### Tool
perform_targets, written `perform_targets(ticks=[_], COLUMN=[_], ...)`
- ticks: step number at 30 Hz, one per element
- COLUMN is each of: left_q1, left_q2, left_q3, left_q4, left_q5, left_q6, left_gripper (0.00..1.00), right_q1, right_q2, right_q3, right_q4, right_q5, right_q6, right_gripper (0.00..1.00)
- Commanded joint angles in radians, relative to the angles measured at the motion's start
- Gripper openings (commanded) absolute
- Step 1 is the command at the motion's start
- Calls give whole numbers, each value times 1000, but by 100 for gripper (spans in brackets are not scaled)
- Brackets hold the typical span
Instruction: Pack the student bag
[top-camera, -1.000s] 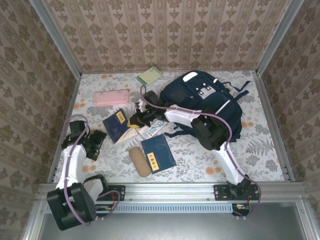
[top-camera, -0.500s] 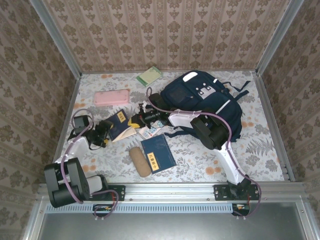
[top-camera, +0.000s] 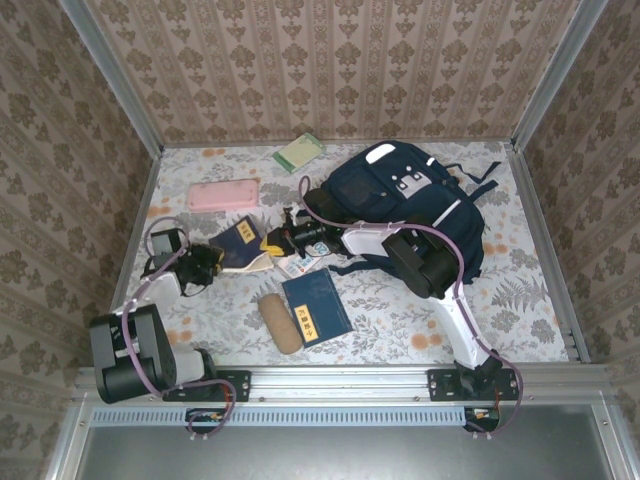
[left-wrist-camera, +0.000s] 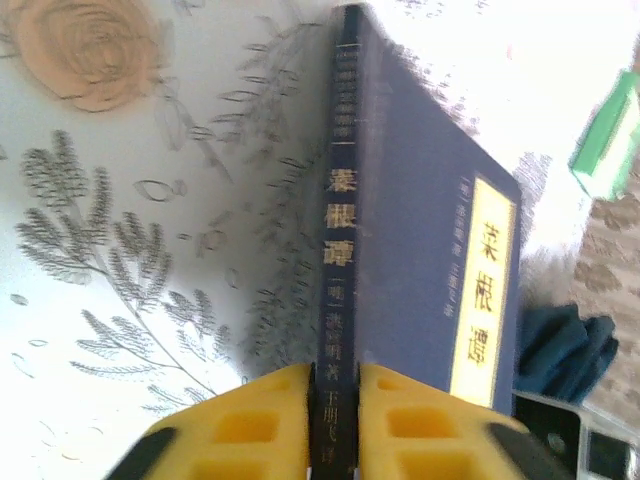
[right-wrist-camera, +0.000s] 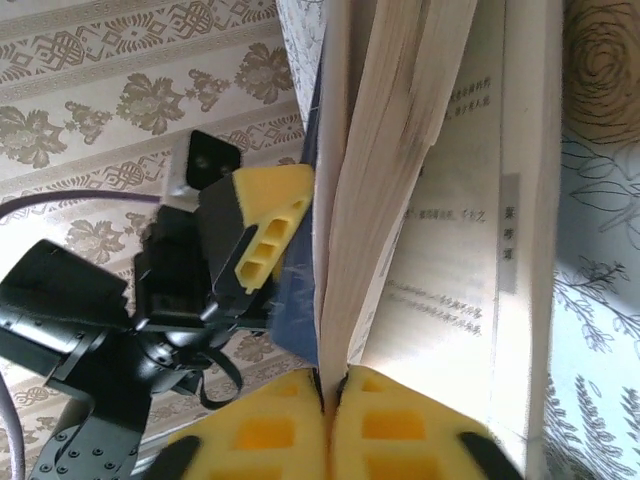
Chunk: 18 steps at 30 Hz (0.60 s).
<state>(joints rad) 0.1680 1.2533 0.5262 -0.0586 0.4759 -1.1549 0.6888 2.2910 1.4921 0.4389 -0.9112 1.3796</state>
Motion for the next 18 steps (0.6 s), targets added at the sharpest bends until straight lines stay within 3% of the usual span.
perform_targets(ticks=[1,5,8,12,15,16,18], left_q1=[-10,-13,-25,-73,-133,-159,-212], left_q2=[-65,-145,-212,-266,-265,-261,-256], left_q3=[26,51,60,79,107,123,160], left_q4=[-27,-78,-80,-58,-22,-9,-7], left_q5=[-27,-68,-126,-211,-267,-292,-346], left_q6=[-21,-41,-84,-167,-231,-244,-254], left_gripper=[1,0,0,0,0,0,0], right_q1=[-9,-39,-42,-30,-17,-12,3], right_q2=[-96,-218,-291,-354,-391,-400,-413], right_q3=[-30,-82,-121,-194,-243,-256,-270], right_q4=[-64,-294,-331,-223,-143,-106,-52], right_q5=[16,167,228,256,302,315,338], right_q6=[-71,-226,-234,-94,19,60,127], right_gripper=[35,52,66,84,86,92,94])
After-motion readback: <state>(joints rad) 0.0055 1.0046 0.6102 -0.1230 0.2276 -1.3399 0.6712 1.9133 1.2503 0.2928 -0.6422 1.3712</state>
